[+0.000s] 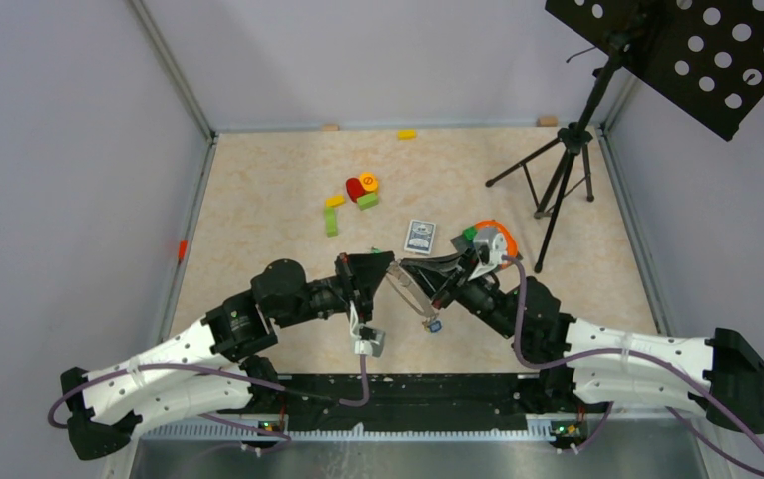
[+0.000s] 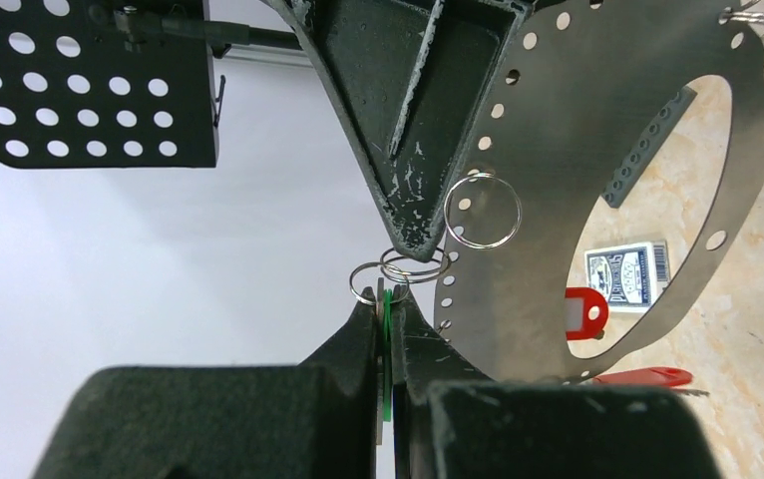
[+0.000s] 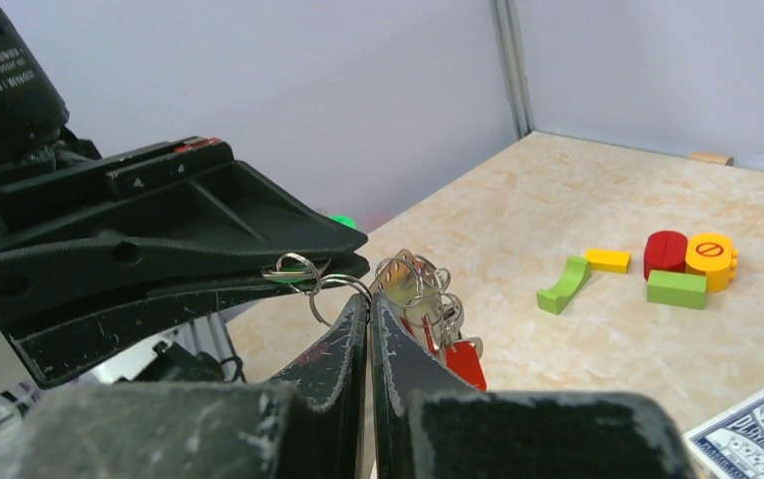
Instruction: Remove the keys from the keyring
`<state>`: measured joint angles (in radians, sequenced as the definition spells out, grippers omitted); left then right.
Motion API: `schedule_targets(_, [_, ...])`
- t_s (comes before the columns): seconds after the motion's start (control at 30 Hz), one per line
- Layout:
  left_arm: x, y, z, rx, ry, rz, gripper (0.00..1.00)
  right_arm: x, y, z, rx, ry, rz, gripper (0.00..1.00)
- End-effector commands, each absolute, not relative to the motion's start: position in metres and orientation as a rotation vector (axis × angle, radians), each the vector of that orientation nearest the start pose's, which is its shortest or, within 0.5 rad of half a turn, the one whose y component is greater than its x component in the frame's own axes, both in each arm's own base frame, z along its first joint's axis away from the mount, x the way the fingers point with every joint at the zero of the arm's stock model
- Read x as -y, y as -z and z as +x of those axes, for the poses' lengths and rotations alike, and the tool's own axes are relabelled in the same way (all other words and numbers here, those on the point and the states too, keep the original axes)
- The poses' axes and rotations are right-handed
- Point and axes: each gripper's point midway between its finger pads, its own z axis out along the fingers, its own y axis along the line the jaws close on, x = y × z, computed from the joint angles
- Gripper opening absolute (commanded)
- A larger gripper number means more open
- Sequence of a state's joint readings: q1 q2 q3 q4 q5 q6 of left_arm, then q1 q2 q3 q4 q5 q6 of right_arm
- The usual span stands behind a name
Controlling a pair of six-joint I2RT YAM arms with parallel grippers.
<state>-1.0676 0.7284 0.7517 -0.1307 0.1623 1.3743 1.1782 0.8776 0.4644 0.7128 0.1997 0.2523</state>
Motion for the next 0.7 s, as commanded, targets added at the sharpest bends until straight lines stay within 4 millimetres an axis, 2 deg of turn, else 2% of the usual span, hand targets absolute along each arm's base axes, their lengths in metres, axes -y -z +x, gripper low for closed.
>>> schedule_targets(0.0, [0.270,-0.344,0.164,-0.429,-0.122,1.533,0.00,-0.303,-0.338,0.158,-1.235,-1.203,-0.255,0.00])
schedule_targets(0.27, [0.272,-0.340,0.165,-0.432,-0.116,1.538,0.00,-0.300,-0.339,0.158,-1.278,-1.303,-0.138,0.00])
schedule_targets(0.4, [0.272,-0.342,0.165,-0.430,-0.116,1.531,0.00,-0.300,-0.335,0.156,-1.287,-1.322,-0.132,0.00])
schedule_targets(0.5, [0.272,-0.343,0.164,-0.427,-0.115,1.528,0.00,-0.302,-0.332,0.149,-1.267,-1.325,-0.190,0.01])
schedule_targets(0.57, [0.272,-0.345,0.165,-0.427,-0.117,1.524,0.00,-0.304,-0.329,0.144,-1.250,-1.302,-0.270,0.12])
schedule_targets(0.67, [0.272,-0.347,0.164,-0.423,-0.114,1.522,0.00,-0.304,-0.321,0.141,-1.240,-1.229,-0.369,0.21])
